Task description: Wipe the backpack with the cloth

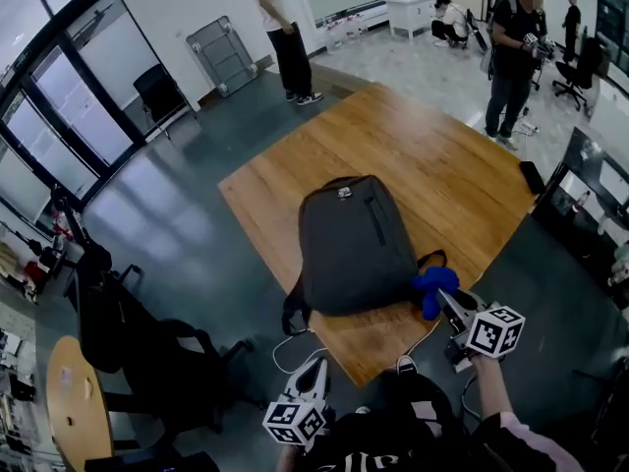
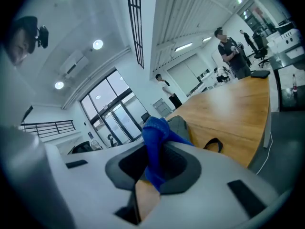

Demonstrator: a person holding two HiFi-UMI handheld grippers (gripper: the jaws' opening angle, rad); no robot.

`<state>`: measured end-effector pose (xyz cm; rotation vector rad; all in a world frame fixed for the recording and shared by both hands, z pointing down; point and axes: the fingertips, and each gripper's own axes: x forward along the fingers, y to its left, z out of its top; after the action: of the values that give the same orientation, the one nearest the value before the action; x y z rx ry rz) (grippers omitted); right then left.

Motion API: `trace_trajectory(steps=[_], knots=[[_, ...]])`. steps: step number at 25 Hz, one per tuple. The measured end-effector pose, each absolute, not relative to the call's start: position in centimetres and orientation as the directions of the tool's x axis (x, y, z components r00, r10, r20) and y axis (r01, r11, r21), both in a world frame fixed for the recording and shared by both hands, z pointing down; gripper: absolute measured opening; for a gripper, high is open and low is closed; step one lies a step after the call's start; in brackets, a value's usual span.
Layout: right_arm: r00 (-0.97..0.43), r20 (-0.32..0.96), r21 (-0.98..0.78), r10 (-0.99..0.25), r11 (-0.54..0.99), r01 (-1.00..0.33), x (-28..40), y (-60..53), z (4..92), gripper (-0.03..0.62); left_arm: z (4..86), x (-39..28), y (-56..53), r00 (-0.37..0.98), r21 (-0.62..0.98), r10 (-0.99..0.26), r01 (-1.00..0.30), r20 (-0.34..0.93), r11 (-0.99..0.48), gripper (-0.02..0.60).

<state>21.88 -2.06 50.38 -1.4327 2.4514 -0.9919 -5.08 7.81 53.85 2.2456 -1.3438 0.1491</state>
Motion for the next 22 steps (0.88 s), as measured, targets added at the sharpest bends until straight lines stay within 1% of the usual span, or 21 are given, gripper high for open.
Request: trace_trajectory(steps=[5, 9, 15, 22], knots=[[-0.496, 0.183, -0.616, -0.849, 0.295, -0.731, 17.2, 5.7, 50.3, 0.054, 54.7, -9.0, 13.8, 0.570, 0.338, -0.737, -0.818, 0.364, -0.466, -0.002], [-0.480, 0.171, -0.637, -0.860, 0.275, -0.720, 13.7, 10.8, 50.2, 0.054, 55.8, -10.6, 18.3, 0.608, 0.372, -0.699, -0.790, 0.376, -0.487, -0.002], [-0.525, 0.189, -0.654, -0.830, 0.293, -0.698, 8.2, 16.1, 50.5, 0.054, 55.3, -11.6, 21.2, 0.634, 0.398, -0.699, -0.766, 0.331, -0.506, -0.002], [-0.608, 0.215, -0.612, -0.764, 0.380, -0.693, 3.7, 17.3, 49.7, 0.054, 54.6, -12.3, 22.8, 0.614, 0.402, -0.731, -0.776, 0.299, -0.487, -0.002]])
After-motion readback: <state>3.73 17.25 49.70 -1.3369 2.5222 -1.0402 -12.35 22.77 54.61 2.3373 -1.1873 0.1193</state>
